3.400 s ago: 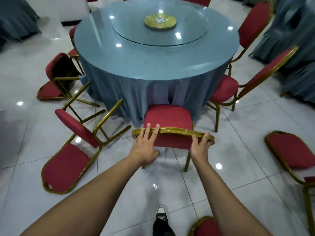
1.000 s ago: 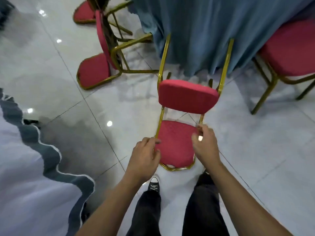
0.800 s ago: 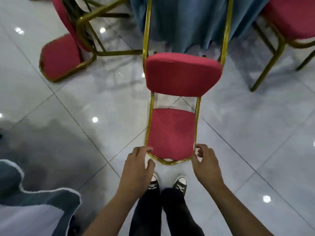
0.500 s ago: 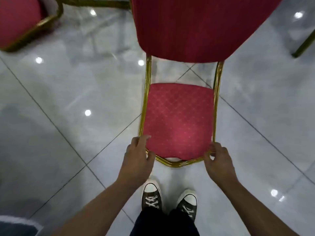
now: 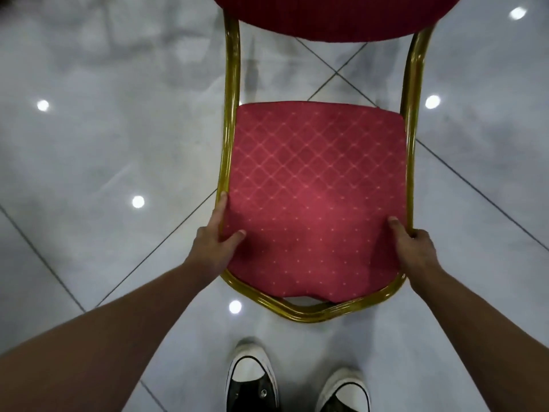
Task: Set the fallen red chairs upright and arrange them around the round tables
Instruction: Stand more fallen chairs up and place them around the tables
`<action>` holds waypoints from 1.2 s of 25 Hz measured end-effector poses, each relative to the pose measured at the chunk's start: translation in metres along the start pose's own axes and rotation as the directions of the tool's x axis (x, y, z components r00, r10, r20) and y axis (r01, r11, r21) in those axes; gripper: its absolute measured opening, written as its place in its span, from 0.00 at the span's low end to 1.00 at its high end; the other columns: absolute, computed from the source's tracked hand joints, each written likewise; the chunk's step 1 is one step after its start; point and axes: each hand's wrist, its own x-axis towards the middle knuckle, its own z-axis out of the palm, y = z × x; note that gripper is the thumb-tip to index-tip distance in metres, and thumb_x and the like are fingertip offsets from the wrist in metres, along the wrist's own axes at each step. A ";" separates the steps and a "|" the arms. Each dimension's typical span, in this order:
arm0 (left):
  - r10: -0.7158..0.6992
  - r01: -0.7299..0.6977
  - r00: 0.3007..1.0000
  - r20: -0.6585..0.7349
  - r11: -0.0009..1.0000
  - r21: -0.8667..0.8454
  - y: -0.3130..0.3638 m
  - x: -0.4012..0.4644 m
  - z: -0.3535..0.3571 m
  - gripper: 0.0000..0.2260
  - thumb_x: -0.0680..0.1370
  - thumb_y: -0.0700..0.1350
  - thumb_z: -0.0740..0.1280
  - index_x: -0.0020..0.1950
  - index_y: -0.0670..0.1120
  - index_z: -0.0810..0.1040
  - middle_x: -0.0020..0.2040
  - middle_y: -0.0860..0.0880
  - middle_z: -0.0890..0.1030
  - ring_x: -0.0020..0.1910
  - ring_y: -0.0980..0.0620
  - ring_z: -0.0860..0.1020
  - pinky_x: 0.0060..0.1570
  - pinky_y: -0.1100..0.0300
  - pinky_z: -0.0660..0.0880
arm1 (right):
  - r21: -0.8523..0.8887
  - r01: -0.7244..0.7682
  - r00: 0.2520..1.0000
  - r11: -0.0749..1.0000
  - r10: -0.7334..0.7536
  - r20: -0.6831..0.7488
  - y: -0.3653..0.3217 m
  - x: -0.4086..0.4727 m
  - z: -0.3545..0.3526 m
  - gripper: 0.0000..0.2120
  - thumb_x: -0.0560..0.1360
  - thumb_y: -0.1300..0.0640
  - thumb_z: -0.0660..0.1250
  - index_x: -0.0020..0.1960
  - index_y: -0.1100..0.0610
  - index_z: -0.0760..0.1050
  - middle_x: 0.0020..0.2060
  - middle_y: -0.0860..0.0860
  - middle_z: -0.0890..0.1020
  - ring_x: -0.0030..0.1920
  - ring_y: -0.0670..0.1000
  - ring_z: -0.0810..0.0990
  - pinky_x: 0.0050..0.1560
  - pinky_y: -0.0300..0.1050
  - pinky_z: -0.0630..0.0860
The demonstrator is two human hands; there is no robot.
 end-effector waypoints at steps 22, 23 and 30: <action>0.044 0.039 0.952 -0.305 0.965 0.261 0.444 -0.458 -0.287 0.22 0.75 0.63 0.61 0.58 0.50 0.82 0.57 0.44 0.81 0.57 0.41 0.79 0.61 0.50 0.75 | 0.347 -0.120 0.987 0.930 0.074 0.143 -0.265 -0.477 -0.430 0.14 0.77 0.57 0.70 0.54 0.68 0.77 0.42 0.60 0.81 0.37 0.56 0.79 0.33 0.46 0.75; 0.106 -0.021 0.945 -0.309 0.963 0.269 0.455 -0.467 -0.284 0.24 0.76 0.64 0.57 0.59 0.50 0.81 0.58 0.43 0.80 0.59 0.41 0.77 0.64 0.47 0.73 | 0.373 -0.087 0.992 0.924 0.047 0.115 -0.277 -0.490 -0.436 0.13 0.78 0.56 0.69 0.52 0.67 0.77 0.40 0.59 0.80 0.37 0.56 0.79 0.36 0.49 0.77; 0.386 -0.295 0.890 -0.243 0.893 0.339 0.508 -0.477 -0.293 0.25 0.82 0.65 0.47 0.79 0.61 0.57 0.82 0.48 0.48 0.81 0.45 0.47 0.78 0.43 0.51 | 0.065 0.414 0.892 0.908 -0.391 -0.227 -0.340 -0.522 -0.431 0.25 0.81 0.41 0.53 0.59 0.61 0.74 0.56 0.61 0.79 0.58 0.63 0.77 0.60 0.59 0.74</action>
